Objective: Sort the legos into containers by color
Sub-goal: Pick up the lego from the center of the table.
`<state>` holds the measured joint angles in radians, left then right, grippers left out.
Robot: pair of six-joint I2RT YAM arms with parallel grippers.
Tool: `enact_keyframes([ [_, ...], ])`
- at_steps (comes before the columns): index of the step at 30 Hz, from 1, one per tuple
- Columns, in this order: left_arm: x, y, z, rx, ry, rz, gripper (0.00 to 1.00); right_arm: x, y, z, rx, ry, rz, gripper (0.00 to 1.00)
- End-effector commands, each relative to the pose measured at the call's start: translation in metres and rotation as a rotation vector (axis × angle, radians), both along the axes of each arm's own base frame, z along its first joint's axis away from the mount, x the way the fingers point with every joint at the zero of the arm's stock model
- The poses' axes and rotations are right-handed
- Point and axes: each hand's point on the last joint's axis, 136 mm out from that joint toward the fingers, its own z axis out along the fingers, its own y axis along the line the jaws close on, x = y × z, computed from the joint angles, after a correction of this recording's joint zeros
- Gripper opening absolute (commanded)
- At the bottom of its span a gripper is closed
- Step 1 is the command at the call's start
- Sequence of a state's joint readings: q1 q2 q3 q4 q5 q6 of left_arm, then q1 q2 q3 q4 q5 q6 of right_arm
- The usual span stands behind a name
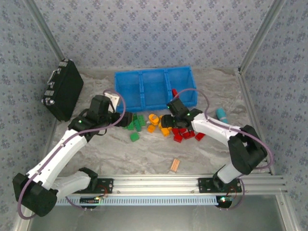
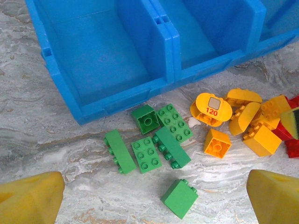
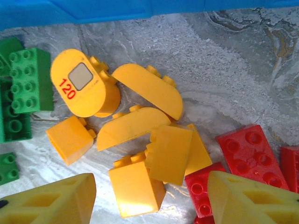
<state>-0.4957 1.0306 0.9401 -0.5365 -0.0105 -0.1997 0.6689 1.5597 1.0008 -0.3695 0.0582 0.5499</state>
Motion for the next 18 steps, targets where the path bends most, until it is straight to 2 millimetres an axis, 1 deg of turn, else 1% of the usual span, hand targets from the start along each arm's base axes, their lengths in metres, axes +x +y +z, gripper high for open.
enact_keyframes([
  [1,-0.003,-0.002,0.011,-0.032,-0.046,-0.022,1.00,0.005,-0.004,-0.019,-0.059,0.009,-0.040,0.61],
  [5,-0.009,0.004,0.008,-0.025,-0.049,-0.015,1.00,0.008,-0.001,-0.031,-0.079,0.032,-0.039,0.52],
  [8,-0.014,0.009,0.007,-0.014,-0.055,-0.006,1.00,0.011,0.002,-0.032,-0.085,0.026,-0.040,0.44],
  [10,-0.016,0.012,0.006,-0.009,-0.060,-0.002,1.00,0.011,0.004,-0.033,-0.093,0.029,-0.035,0.41],
  [18,-0.020,0.014,0.001,0.010,-0.063,-0.012,1.00,0.016,0.007,-0.040,-0.127,0.040,-0.021,0.29],
])
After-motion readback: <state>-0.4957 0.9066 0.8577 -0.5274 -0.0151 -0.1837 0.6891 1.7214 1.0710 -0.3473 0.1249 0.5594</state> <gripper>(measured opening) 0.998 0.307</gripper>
